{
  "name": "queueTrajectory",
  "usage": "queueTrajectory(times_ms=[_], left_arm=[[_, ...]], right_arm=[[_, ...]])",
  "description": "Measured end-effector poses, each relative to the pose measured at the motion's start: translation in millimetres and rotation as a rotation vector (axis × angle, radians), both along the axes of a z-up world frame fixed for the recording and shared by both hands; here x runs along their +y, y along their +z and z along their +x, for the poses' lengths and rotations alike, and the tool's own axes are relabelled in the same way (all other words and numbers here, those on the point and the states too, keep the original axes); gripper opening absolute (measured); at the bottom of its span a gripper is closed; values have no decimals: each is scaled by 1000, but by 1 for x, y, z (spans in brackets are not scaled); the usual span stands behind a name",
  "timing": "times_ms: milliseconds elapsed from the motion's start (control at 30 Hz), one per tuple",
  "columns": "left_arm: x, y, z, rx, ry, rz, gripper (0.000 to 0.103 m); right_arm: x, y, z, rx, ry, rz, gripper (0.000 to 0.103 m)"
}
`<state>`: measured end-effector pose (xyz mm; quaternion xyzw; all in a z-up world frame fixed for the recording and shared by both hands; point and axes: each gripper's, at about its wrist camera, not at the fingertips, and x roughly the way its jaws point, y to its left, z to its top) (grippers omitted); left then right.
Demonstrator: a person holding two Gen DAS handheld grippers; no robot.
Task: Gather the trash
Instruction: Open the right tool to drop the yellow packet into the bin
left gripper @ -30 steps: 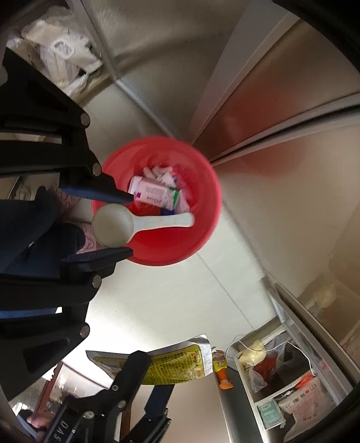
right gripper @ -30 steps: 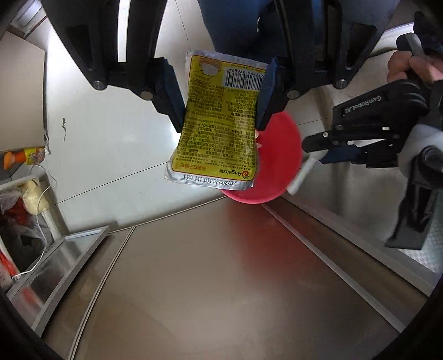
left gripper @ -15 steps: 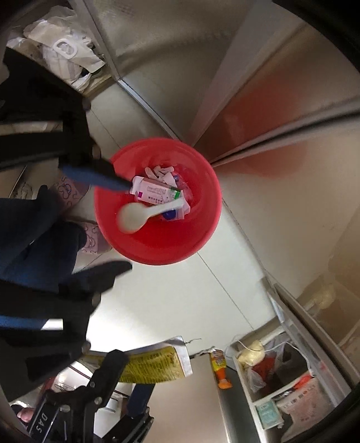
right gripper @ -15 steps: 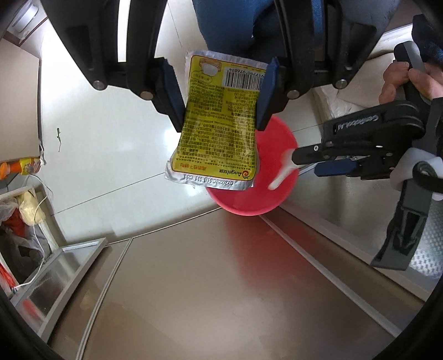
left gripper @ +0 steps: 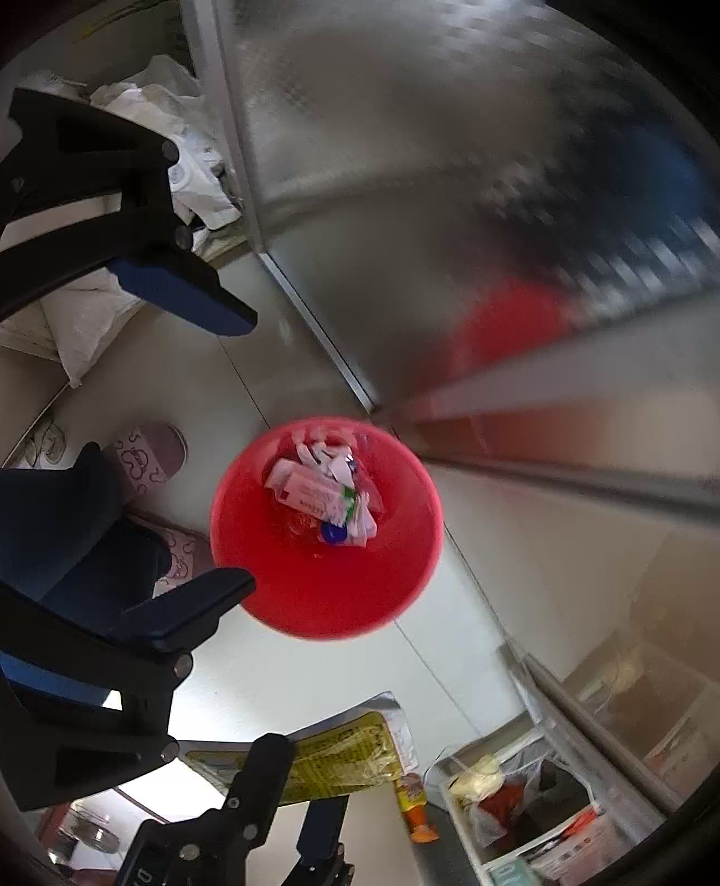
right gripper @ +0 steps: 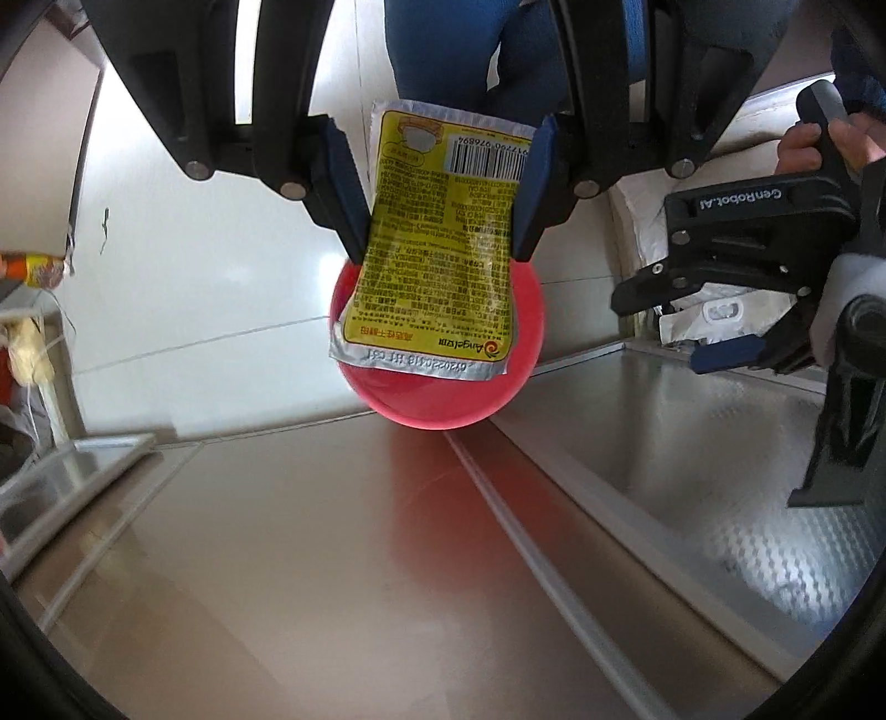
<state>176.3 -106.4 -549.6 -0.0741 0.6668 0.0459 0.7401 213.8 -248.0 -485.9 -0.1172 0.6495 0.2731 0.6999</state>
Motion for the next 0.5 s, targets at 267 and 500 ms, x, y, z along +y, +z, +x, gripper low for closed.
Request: queueTrajectory(times_ms=[267,500], left_arm=[[25,-7,-15,21,79,16,85],[29,1,-23,29,103,20,85]], right_arm=[[30,-22,-3,-5,89,-8,49],[41,-24,-4,9,117,-25,61]])
